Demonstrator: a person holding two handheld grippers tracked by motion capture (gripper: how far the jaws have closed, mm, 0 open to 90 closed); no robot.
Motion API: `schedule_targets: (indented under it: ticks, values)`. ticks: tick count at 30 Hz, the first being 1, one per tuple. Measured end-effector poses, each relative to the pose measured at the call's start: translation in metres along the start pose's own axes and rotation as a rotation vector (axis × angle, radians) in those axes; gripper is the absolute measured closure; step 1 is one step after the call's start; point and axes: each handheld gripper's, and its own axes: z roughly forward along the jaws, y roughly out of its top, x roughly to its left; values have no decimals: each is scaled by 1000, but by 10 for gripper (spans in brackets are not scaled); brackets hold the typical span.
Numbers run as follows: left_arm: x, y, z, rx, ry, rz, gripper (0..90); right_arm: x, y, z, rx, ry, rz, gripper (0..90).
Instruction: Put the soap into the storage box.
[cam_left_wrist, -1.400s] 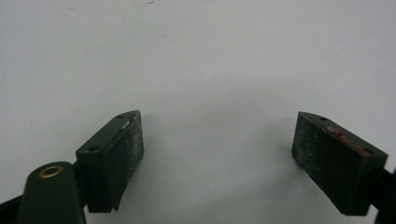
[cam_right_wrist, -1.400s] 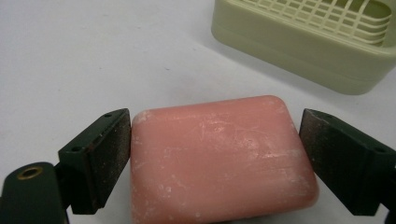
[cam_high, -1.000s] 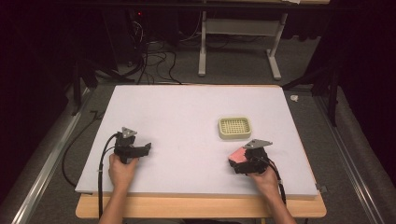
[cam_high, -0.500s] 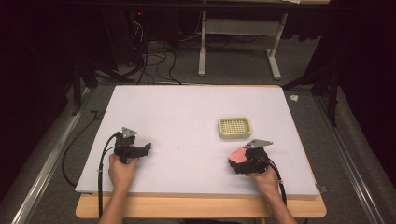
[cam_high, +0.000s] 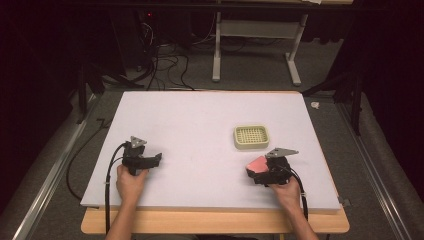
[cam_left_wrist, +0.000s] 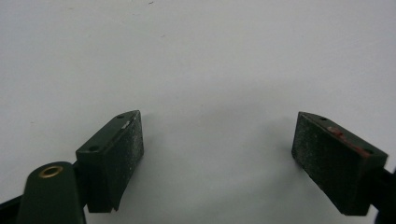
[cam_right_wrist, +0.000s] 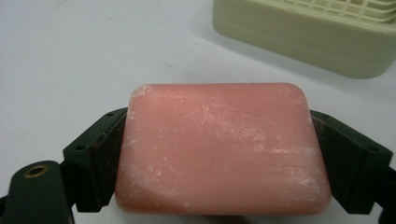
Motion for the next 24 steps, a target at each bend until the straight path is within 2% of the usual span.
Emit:
schedule_targets:
  ticks: [8,10,21,24]
  values:
    - [0,0,0,0,-1,0,171,-5,4,-10,-42,17,31,135]
    - [0,0,0,0,-1,0,171,-6,5,-11,-47,17,47,135]
    - [0,0,0,0,0,0,171,-13,13,-20,-66,10,68,135]
    - [0,0,0,0,0,0,171,-17,15,-20,-77,16,91,135]
